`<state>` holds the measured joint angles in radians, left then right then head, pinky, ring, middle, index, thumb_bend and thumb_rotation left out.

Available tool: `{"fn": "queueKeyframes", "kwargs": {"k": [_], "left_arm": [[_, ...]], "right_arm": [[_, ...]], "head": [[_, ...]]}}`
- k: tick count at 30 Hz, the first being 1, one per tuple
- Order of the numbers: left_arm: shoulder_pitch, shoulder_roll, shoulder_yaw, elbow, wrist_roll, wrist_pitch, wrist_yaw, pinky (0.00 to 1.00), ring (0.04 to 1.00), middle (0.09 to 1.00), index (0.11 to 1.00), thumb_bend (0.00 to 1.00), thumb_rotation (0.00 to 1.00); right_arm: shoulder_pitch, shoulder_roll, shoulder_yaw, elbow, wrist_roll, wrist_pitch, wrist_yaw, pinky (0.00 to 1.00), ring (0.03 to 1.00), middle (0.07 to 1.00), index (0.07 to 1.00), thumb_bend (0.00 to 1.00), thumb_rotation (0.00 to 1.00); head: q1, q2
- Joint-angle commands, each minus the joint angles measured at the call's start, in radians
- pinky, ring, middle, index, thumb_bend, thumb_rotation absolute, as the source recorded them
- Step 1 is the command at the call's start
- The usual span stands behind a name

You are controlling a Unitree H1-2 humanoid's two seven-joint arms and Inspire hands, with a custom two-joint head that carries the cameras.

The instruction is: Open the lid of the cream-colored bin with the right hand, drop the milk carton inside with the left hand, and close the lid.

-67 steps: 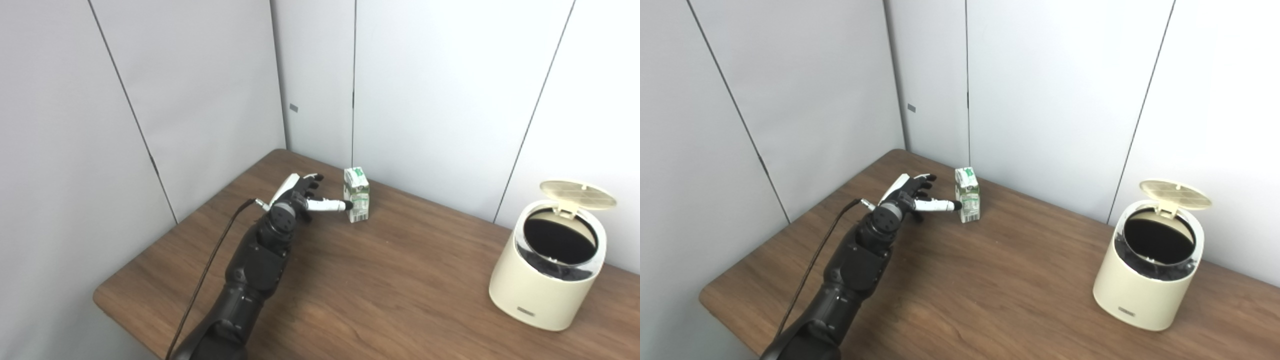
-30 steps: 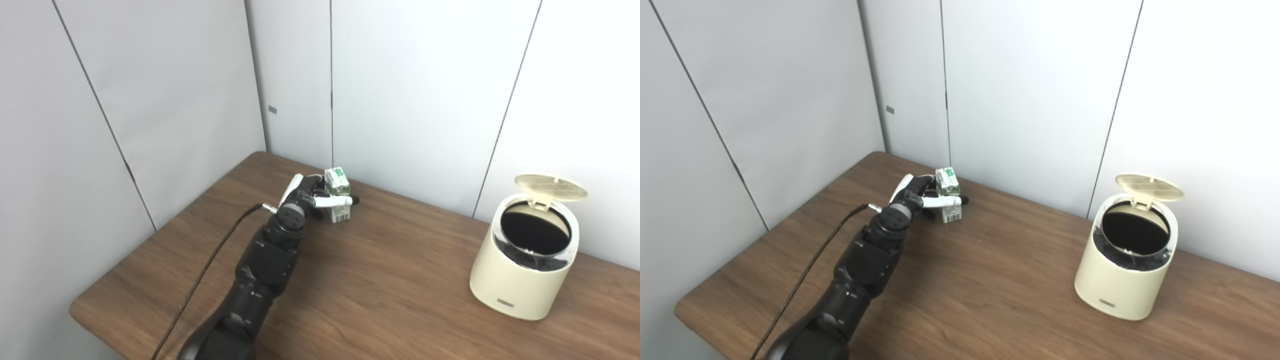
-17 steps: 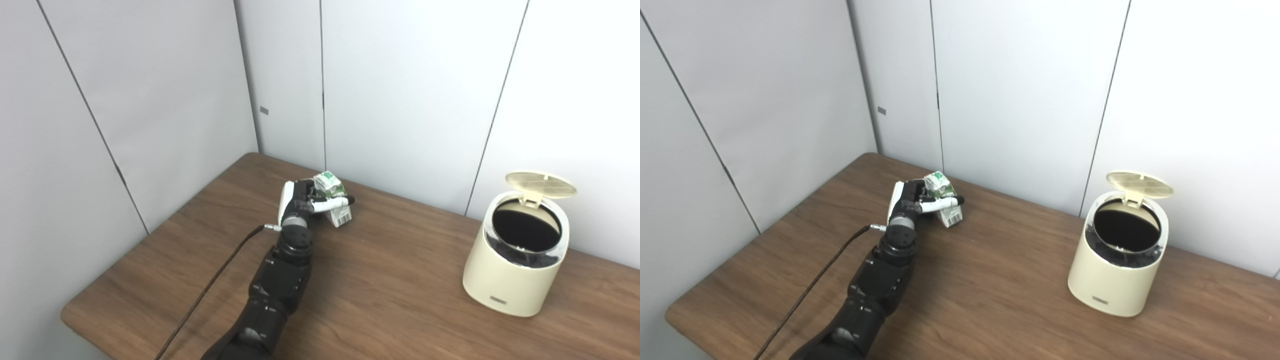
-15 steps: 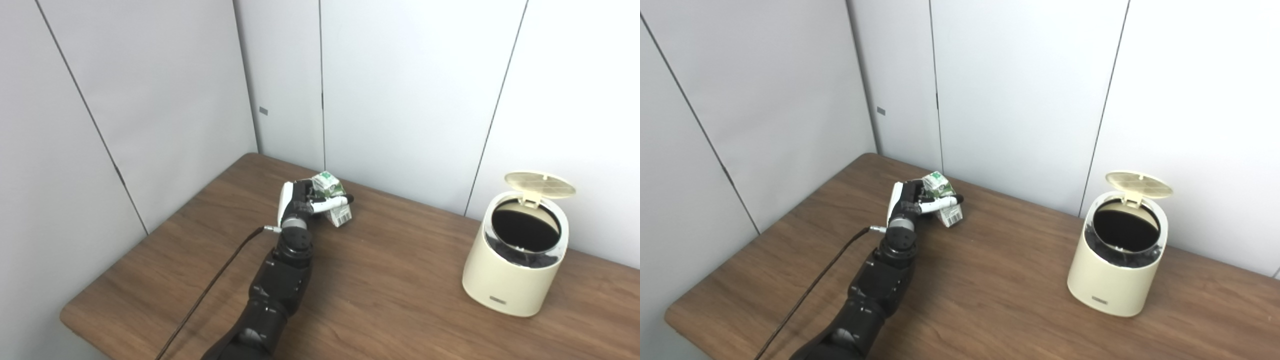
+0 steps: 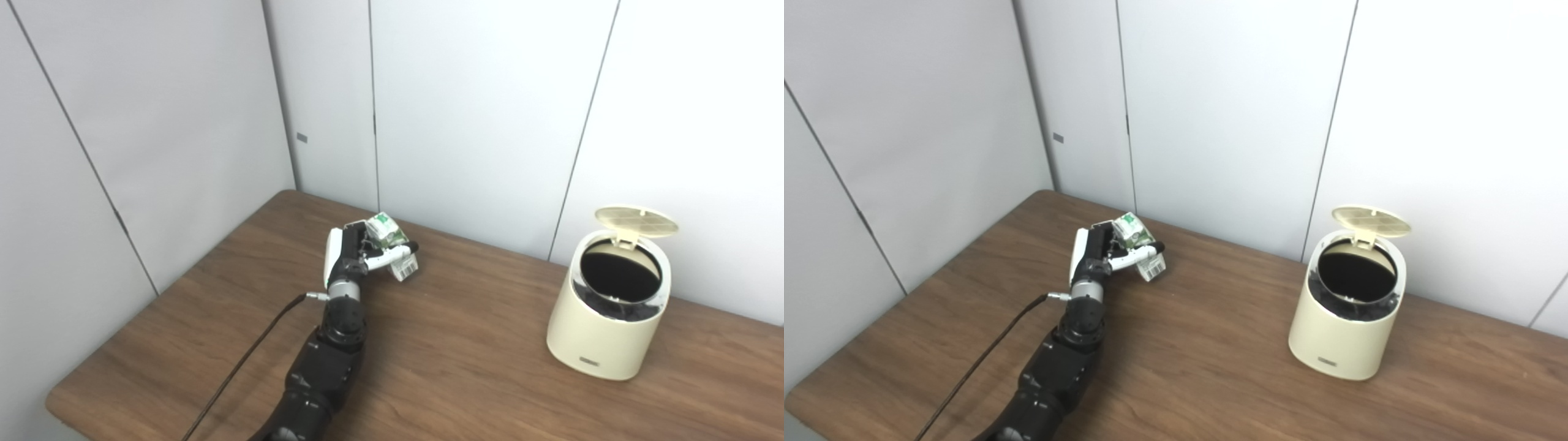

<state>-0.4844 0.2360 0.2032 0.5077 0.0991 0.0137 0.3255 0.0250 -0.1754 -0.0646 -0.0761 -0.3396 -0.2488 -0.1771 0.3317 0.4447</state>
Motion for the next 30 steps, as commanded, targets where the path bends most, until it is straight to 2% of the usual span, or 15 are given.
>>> {"fn": "queueKeyframes", "kwargs": {"k": [1, 2, 4, 5, 6, 7, 9, 11, 12, 16, 20, 24, 25, 30], "left_arm": [[-0.028, 0.024, 0.003, -0.123, -0.017, -0.024, -0.027, 0.43, 0.488, 0.484, 0.463, 0.50, 0.00], [-0.015, 0.022, 0.000, -0.177, -0.033, -0.011, -0.056, 0.43, 0.491, 0.484, 0.461, 0.50, 0.00], [0.011, 0.025, -0.014, -0.279, -0.050, 0.006, -0.108, 0.43, 0.493, 0.479, 0.461, 0.50, 0.00], [0.024, 0.029, -0.028, -0.330, -0.044, 0.000, -0.131, 0.43, 0.489, 0.478, 0.464, 0.50, 0.00], [0.034, 0.031, -0.038, -0.373, -0.038, -0.006, -0.149, 0.41, 0.476, 0.475, 0.470, 0.51, 0.00], [0.042, 0.034, -0.047, -0.413, -0.035, -0.012, -0.166, 0.40, 0.470, 0.473, 0.475, 0.51, 0.00], [0.055, 0.027, -0.060, -0.490, -0.033, -0.014, -0.185, 0.40, 0.468, 0.474, 0.475, 0.51, 0.00], [0.061, 0.021, -0.062, -0.533, -0.025, -0.010, -0.192, 0.41, 0.476, 0.482, 0.469, 0.51, 0.00], [0.065, 0.014, -0.068, -0.558, -0.003, -0.036, -0.184, 0.41, 0.477, 0.482, 0.469, 0.50, 0.00], [0.078, 0.001, -0.092, -0.626, 0.066, -0.113, -0.173, 0.39, 0.457, 0.487, 0.474, 0.50, 0.00], [0.091, -0.014, -0.128, -0.672, 0.088, -0.186, -0.195, 0.38, 0.454, 0.484, 0.476, 0.50, 0.00], [0.100, -0.046, -0.171, -0.700, 0.133, -0.250, -0.195, 0.36, 0.443, 0.485, 0.486, 0.50, 0.00], [0.099, -0.054, -0.183, -0.705, 0.153, -0.274, -0.193, 0.35, 0.440, 0.485, 0.490, 0.50, 0.00], [0.075, -0.081, -0.213, -0.693, 0.283, -0.416, -0.152, 0.37, 0.440, 0.483, 0.496, 0.50, 0.00]], "right_arm": [[-0.010, 0.031, 0.022, 0.015, -0.013, -0.046, -0.017, 0.34, 0.558, 0.625, 0.550, 0.47, 0.80], [-0.010, 0.037, 0.029, 0.008, -0.027, -0.038, -0.019, 0.34, 0.560, 0.622, 0.555, 0.42, 0.81], [-0.010, 0.052, 0.039, -0.008, -0.074, -0.008, -0.035, 0.33, 0.537, 0.620, 0.576, 0.29, 0.76], [-0.012, 0.056, 0.046, -0.009, -0.098, -0.003, -0.044, 0.34, 0.533, 0.620, 0.589, 0.20, 0.62], [-0.013, 0.060, 0.051, -0.010, -0.124, 0.003, -0.051, 0.38, 0.555, 0.625, 0.597, 0.16, 0.46], [-0.012, 0.067, 0.057, -0.018, -0.152, 0.017, -0.057, 0.40, 0.569, 0.628, 0.603, 0.14, 0.33], [-0.007, 0.085, 0.068, -0.050, -0.192, 0.064, -0.050, 0.43, 0.588, 0.633, 0.610, 0.17, 0.15], [-0.001, 0.101, 0.076, -0.077, -0.205, 0.106, -0.038, 0.45, 0.602, 0.641, 0.619, 0.20, 0.07], [0.001, 0.116, 0.080, -0.093, -0.208, 0.135, -0.030, 0.47, 0.616, 0.651, 0.627, 0.22, 0.06], [0.000, 0.158, 0.089, -0.118, -0.200, 0.207, -0.019, 0.48, 0.619, 0.685, 0.649, 0.27, 0.06], [-0.012, 0.168, 0.095, -0.093, -0.200, 0.196, -0.044, 0.50, 0.631, 0.690, 0.633, 0.29, 0.02], [-0.024, 0.173, 0.098, -0.076, -0.193, 0.196, -0.057, 0.49, 0.624, 0.697, 0.555, 0.28, 0.07], [-0.028, 0.173, 0.100, -0.068, -0.198, 0.196, -0.062, 0.48, 0.608, 0.698, 0.510, 0.28, 0.08], [-0.042, 0.167, 0.112, -0.036, -0.209, 0.189, -0.084, 0.50, 0.629, 0.695, 0.628, 0.28, 0.14]], "head": [[-0.035, 0.011], [-0.068, 0.022], [-0.128, 0.039], [-0.154, 0.046], [-0.170, 0.050], [-0.202, 0.058], [-0.240, 0.064], [-0.260, 0.066], [-0.297, 0.071], [-0.327, 0.073], [-0.335, 0.073], [-0.339, 0.070], [-0.341, 0.069], [-0.344, 0.067]]}}
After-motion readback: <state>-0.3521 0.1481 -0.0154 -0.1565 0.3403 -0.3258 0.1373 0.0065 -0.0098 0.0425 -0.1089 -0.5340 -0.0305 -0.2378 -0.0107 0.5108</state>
